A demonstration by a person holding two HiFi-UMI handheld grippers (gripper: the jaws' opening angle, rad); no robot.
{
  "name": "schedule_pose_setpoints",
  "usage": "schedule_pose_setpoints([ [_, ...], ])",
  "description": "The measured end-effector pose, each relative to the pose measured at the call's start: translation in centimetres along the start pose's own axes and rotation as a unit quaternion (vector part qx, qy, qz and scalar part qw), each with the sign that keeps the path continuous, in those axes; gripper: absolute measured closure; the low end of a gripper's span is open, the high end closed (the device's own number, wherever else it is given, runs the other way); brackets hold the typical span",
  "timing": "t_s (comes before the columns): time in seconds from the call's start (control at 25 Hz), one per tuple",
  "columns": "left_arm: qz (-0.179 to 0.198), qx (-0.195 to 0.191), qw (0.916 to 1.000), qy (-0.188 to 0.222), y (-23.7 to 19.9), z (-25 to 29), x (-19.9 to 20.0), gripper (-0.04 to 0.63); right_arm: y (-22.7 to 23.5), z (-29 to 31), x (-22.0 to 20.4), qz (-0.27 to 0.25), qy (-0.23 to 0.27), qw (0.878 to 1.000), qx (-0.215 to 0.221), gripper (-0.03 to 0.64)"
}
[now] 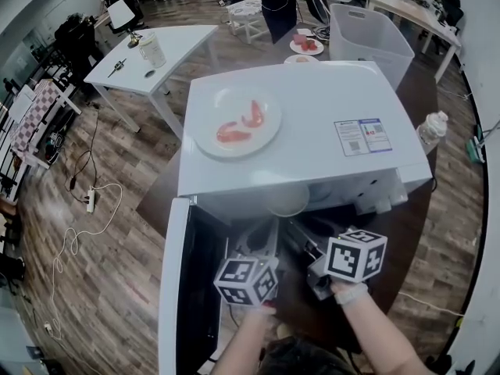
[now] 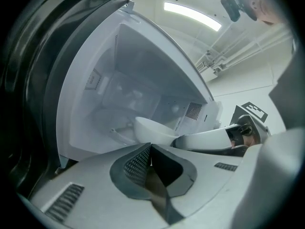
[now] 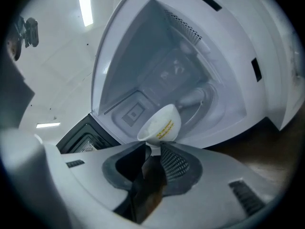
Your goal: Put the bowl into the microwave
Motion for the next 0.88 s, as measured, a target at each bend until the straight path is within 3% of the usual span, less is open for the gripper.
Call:
schedule_pose_setpoints([
  [0.32,0.01,-0.002,0.9999,-0.004,-0.1,0.6,0.4,0.589,-0.1,0.4,0.6,-0.005,0.018,1.0,-0.009,0.592],
  [0.6,0.015,0.02,0.9997,0.003,-1.0,0.1,0.8,0.589,0.1,0.7,1.0,0.007,0.031,0.999,-0.01,0.611],
  [0.88,0.005,0.016,0.9998,0.007,-1.7,0.9,1.4,0.589,0.7,1.1,1.4,0.02,0.04,0.999,-0.004,0.611],
])
Point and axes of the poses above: the fingertips, and each gripper's own axes: z forward along the fingers, y to its right, x out of its top, the point moved 4 cm from there along -z, backward along the fingers, and after that the axes turned 10 degrees about -y, right-handed, at the moved point
